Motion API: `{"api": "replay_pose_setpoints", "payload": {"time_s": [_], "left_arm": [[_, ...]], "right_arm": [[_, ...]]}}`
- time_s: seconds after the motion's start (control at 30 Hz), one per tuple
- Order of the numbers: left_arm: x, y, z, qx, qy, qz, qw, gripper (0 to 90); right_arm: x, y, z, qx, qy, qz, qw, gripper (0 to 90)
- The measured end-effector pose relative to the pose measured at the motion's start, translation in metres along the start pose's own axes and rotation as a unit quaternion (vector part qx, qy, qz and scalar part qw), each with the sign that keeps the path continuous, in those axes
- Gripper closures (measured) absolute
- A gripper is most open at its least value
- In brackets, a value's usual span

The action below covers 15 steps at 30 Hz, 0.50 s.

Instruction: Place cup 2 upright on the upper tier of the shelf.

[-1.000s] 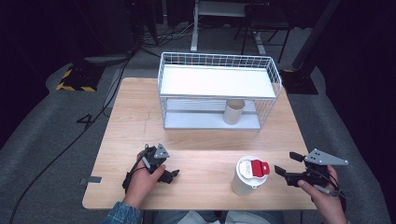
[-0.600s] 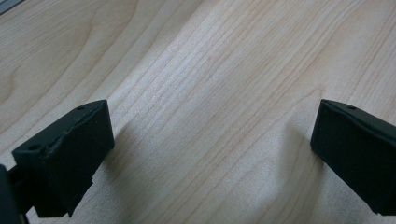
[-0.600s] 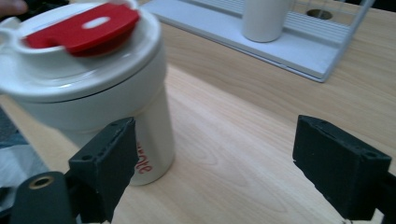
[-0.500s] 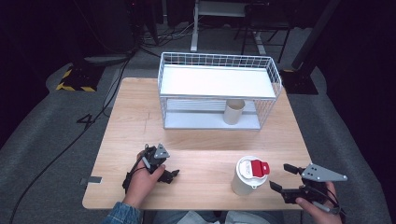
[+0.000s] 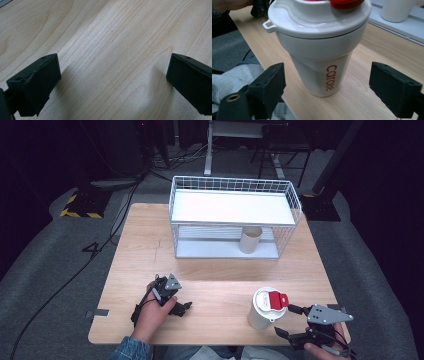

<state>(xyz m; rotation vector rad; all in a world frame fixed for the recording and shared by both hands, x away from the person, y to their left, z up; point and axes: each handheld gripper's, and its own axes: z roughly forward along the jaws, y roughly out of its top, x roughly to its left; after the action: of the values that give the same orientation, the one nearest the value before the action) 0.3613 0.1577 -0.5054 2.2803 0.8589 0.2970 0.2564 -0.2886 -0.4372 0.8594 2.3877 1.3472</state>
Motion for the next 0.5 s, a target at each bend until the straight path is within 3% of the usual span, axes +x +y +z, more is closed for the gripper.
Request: {"api": "replay_pose_setpoints", "payload": {"time_s": [0.5], "left_arm": [[0.000, 0.000, 0.000, 0.000, 0.000, 0.000, 1.0000, 0.1]], "right_arm": [[0.003, -0.002, 0.033, 0.005, 0.017, 0.000, 0.9998, 9.0]]}}
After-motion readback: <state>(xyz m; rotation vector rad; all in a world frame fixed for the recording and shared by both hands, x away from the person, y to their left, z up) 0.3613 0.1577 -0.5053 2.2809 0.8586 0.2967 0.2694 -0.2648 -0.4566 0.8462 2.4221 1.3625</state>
